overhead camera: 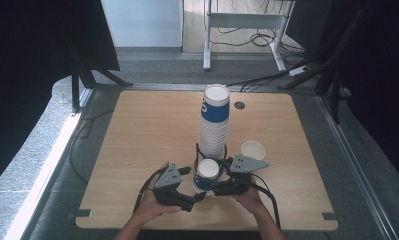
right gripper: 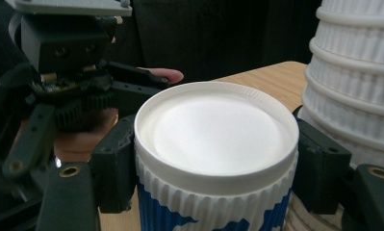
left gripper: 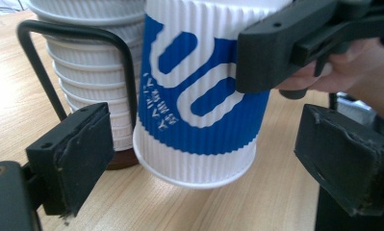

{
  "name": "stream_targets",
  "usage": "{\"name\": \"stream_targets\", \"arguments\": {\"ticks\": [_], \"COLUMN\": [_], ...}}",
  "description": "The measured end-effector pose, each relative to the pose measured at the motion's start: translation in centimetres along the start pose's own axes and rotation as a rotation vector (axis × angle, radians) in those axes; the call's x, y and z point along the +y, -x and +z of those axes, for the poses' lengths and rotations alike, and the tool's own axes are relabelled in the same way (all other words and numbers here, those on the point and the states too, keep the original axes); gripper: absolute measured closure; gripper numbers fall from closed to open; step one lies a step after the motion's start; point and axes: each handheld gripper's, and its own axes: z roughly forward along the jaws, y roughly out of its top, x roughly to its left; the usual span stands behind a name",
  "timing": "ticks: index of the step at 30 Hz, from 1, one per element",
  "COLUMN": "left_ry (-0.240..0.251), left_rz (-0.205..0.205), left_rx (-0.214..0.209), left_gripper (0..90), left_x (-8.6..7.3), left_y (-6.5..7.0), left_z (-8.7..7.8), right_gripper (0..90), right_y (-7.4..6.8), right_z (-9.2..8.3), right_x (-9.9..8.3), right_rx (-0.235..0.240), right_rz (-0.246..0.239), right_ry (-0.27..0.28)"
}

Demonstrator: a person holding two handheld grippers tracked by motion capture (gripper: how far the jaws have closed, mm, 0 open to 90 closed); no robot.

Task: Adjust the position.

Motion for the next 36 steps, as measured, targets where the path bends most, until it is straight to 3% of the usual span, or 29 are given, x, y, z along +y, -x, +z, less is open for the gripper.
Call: {"name": "stream_targets", "arguments": {"ticks": [15, 21, 36], "left_ry": [-0.049, -0.043, -0.062], "left_rz": [0.057, 0.032, 0.067], "left_rx": [0.056, 0.065, 0.088], "left_gripper": [12.3, 17.4, 20.2], "left_x": [0.1, 0.1, -0.1], "left_y": [1.1, 0.9, 0.9], "left_z": [1.8, 2.0, 2.2], "right_gripper": [28.9, 28.8, 27.9], "right_y": [-1.2, -1.3, -1.0], "right_z": [0.8, 0.7, 0.8], "right_x": [0.0, 0.1, -0.1], "right_rx": [0.027, 0.023, 0.02], "right_rz": [-0.009, -0.015, 0.0], "right_ry": [-0.009, -0.005, -0.025]}}
